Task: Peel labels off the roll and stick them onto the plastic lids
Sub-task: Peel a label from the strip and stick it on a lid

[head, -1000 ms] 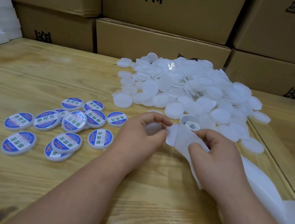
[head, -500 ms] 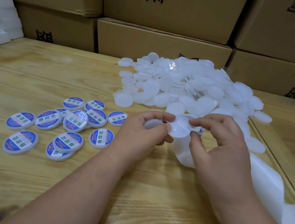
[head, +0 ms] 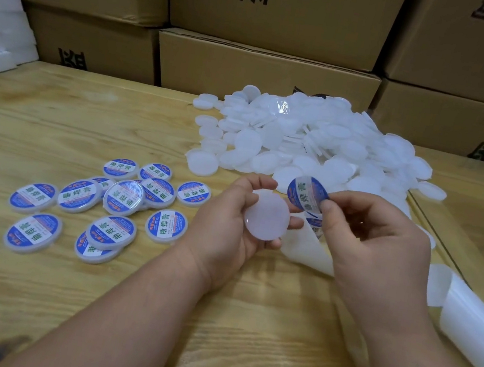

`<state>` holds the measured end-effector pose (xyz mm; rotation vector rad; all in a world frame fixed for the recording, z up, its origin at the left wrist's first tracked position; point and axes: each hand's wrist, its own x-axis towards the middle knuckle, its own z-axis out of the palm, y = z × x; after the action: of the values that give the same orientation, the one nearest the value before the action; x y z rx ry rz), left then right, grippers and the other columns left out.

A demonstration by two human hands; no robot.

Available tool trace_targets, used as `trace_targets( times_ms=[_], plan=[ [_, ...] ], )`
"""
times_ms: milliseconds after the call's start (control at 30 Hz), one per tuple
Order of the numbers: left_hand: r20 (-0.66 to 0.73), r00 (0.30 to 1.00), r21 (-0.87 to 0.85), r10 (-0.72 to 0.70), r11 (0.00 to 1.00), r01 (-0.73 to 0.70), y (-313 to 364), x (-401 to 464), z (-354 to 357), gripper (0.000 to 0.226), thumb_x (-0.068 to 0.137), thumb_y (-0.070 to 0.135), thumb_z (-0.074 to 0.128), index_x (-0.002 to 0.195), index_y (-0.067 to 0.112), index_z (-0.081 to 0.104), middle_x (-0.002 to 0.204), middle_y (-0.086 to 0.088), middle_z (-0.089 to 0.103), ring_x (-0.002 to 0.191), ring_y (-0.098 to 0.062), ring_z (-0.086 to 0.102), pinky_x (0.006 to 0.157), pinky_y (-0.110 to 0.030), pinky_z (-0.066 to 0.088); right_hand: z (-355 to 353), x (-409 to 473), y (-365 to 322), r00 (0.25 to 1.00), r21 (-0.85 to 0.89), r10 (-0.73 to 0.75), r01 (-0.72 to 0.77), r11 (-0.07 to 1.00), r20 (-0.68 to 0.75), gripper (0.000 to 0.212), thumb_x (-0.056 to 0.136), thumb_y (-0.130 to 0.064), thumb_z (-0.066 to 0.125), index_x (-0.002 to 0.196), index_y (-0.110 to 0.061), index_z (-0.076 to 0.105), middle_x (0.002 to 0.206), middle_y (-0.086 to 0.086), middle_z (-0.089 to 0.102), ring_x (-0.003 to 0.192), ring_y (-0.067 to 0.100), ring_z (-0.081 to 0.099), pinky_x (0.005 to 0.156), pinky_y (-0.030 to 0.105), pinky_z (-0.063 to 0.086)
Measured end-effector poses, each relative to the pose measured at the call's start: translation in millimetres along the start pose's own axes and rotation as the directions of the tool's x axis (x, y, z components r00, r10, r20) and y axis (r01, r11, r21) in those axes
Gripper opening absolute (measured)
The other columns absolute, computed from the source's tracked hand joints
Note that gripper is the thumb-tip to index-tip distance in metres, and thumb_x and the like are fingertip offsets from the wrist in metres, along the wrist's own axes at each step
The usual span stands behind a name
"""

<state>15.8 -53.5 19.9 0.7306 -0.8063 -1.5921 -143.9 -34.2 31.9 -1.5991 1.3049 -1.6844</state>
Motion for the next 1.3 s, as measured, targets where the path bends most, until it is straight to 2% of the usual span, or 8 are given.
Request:
trace_targets(
  times_ms=[100, 200, 367, 433, 567, 767, 1067, 1300],
  plan=[
    [-0.008, 1.0, 0.012, 0.004, 1.0, -0.004, -0.9, 2.5, 2.3, 0.034, 0.103, 0.008, 0.027, 0.112, 0.01, 0.059, 0.125, -0.025, 0.066, 0.096, -0.031, 0.073, 0.06, -0.034, 0.053, 0.2, 1.0, -5.0, 0.996, 0.159, 0.087, -0.091, 0.983, 0.03, 0.014, 0.087, -0.011, 0.078, 0.083, -0.025, 0.077, 0.078, -0.007, 0.077, 0.071, 0.005, 0.069, 0.065, 0.015, 0.053],
    [0.013, 1.0, 0.018, 0.003, 1.0, -0.004, -0.7, 3.3, 0.8, 0.035, 0.103, 0.011, 0.029, 0.111, 0.012, 0.064, 0.123, -0.018, 0.069, 0.096, -0.027, 0.071, 0.066, -0.036, 0.058, -0.8, 2.7, -8.1, 0.976, 0.262, 0.188, -0.212, 0.942, 0.114, 0.023, 0.086, -0.01, 0.078, 0.102, -0.023, 0.069, 0.08, -0.003, 0.078, 0.064, 0.002, 0.065, 0.062, 0.013, 0.051],
    [0.11, 0.994, -0.039, -0.007, 0.999, 0.011, 1.0, 1.4, -2.2, 0.04, 0.101, 0.017, 0.025, 0.118, 0.011, 0.06, 0.126, -0.017, 0.07, 0.109, -0.033, 0.069, 0.076, -0.038, 0.056, 1.5, 2.6, -7.3, 0.918, 0.204, 0.313, -0.364, 0.909, 0.244, 0.039, 0.085, -0.01, 0.078, 0.114, -0.027, 0.057, 0.075, 0.0, 0.077, 0.053, 0.0, 0.058, 0.053, 0.01, 0.044],
    [0.133, 0.991, -0.038, 0.003, 0.999, 0.002, 1.0, 1.2, -1.8, 0.037, 0.097, 0.016, 0.03, 0.119, 0.011, 0.059, 0.126, -0.017, 0.07, 0.117, -0.037, 0.066, 0.078, -0.039, 0.056, 3.5, 1.6, -7.6, 0.914, 0.198, 0.319, -0.371, 0.907, 0.25, 0.038, 0.086, -0.006, 0.077, 0.114, -0.023, 0.056, 0.07, -0.002, 0.076, 0.052, -0.001, 0.06, 0.051, 0.008, 0.043],
    [0.146, 0.989, -0.023, 0.01, 1.0, -0.006, -0.5, 1.8, 0.0, 0.039, 0.082, 0.015, 0.045, 0.118, 0.011, 0.06, 0.124, -0.017, 0.071, 0.115, -0.034, 0.069, 0.077, -0.038, 0.059, 5.0, 1.6, -7.0, 0.911, 0.179, 0.33, -0.378, 0.908, 0.247, 0.036, 0.087, -0.004, 0.076, 0.112, -0.022, 0.057, 0.068, -0.002, 0.075, 0.049, -0.002, 0.059, 0.049, 0.008, 0.043],
    [0.154, 0.987, 0.026, 0.035, 0.999, -0.04, -4.9, 4.3, -2.4, 0.034, 0.1, 0.004, 0.031, 0.119, 0.011, 0.059, 0.121, -0.015, 0.073, 0.108, -0.03, 0.071, 0.075, -0.035, 0.059, 4.2, 1.5, -6.0, 0.913, 0.144, 0.336, -0.374, 0.916, 0.232, 0.034, 0.087, -0.007, 0.077, 0.109, -0.024, 0.059, 0.073, -0.002, 0.078, 0.051, -0.002, 0.062, 0.05, 0.009, 0.044],
    [0.137, 0.99, 0.048, 0.037, 0.998, -0.044, -4.4, 4.4, -1.6, 0.035, 0.088, 0.01, 0.044, 0.118, 0.012, 0.061, 0.121, -0.013, 0.073, 0.109, -0.03, 0.071, 0.075, -0.035, 0.06, 4.7, 1.4, -3.7, 0.918, 0.129, 0.331, -0.363, 0.923, 0.22, 0.029, 0.088, -0.008, 0.077, 0.109, -0.022, 0.062, 0.073, -0.004, 0.078, 0.054, -0.003, 0.063, 0.052, 0.008, 0.045],
    [0.115, 0.992, 0.106, 0.053, 0.992, -0.066, -6.7, 7.1, -4.0, 0.041, 0.097, -0.005, 0.031, 0.115, 0.014, 0.062, 0.118, -0.01, 0.075, 0.107, -0.029, 0.072, 0.075, -0.035, 0.059, 4.3, 1.4, -3.4, 0.915, 0.112, 0.34, -0.37, 0.922, 0.218, 0.023, 0.087, -0.008, 0.077, 0.1, -0.024, 0.067, 0.073, -0.002, 0.078, 0.051, -0.003, 0.06, 0.049, 0.009, 0.043]
  ],
)
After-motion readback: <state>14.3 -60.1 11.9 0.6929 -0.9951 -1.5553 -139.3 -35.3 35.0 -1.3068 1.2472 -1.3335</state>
